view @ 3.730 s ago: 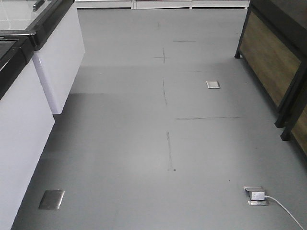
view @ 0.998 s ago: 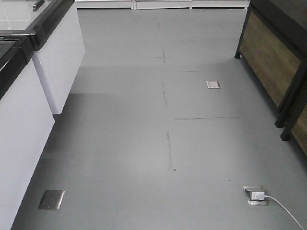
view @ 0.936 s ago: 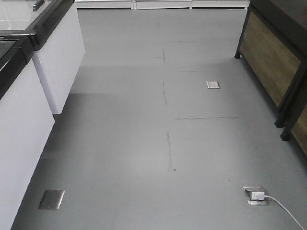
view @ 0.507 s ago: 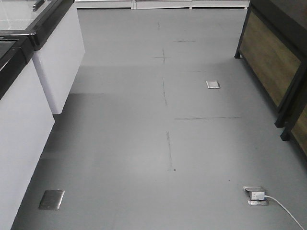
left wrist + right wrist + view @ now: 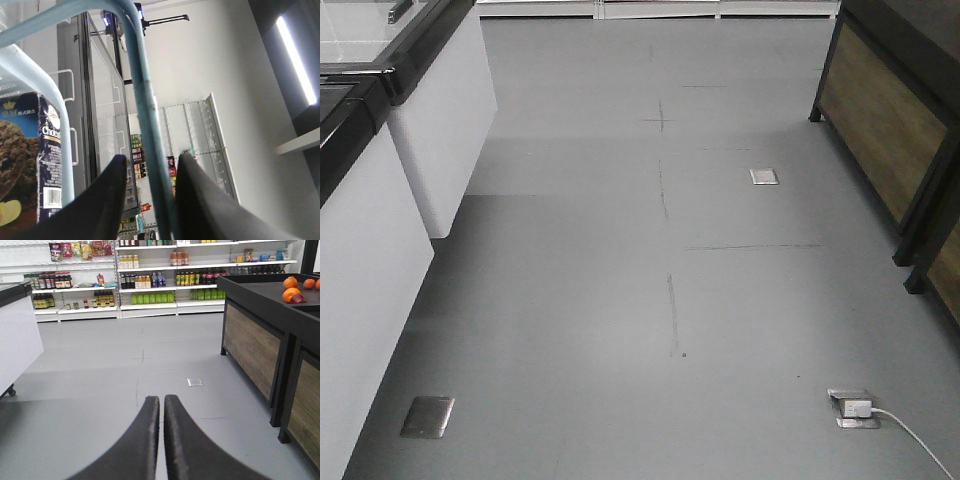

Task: Left arm holds basket, right arm returns cookies

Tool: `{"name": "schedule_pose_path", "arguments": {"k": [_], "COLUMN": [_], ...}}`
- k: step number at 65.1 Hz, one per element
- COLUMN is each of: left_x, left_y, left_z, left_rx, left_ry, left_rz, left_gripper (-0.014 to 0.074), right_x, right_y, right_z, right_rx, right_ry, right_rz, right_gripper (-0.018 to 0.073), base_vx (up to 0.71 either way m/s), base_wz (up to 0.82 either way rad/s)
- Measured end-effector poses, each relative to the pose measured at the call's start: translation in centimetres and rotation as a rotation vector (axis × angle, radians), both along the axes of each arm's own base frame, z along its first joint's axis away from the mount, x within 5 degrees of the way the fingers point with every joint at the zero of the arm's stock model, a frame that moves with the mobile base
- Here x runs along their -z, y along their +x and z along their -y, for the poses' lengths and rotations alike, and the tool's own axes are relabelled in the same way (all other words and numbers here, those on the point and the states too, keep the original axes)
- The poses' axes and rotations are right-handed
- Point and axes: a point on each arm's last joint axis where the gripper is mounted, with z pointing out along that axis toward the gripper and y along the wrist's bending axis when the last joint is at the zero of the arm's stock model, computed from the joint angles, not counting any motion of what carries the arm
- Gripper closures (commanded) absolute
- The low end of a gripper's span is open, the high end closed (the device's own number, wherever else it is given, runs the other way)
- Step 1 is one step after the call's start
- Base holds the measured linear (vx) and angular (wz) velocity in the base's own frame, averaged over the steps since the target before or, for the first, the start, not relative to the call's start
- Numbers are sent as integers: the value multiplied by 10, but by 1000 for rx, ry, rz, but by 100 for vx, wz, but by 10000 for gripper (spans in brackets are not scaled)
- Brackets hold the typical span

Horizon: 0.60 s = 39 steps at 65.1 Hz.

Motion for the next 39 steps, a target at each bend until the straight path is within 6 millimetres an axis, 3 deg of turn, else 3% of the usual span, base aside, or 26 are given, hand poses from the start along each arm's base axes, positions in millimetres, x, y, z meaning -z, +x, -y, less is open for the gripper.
{"name": "schedule_pose_path", "arguments": {"k": [23, 39], "left_x": [-1, -2], "left_y": [0, 0], "left_z": [0, -1], "left_rx": [0, -4], "left_ry": [7, -3], "left_rz": [17, 40], "left_gripper": [507, 605], "right_x": [0, 0], "right_y": [0, 0], "right_z": [0, 0], "right_rx": [0, 0], "right_ry": [0, 0], "right_rz": [0, 0], "right_gripper": [569, 569], "base_vx": [0, 0], "base_wz": [0, 0]}}
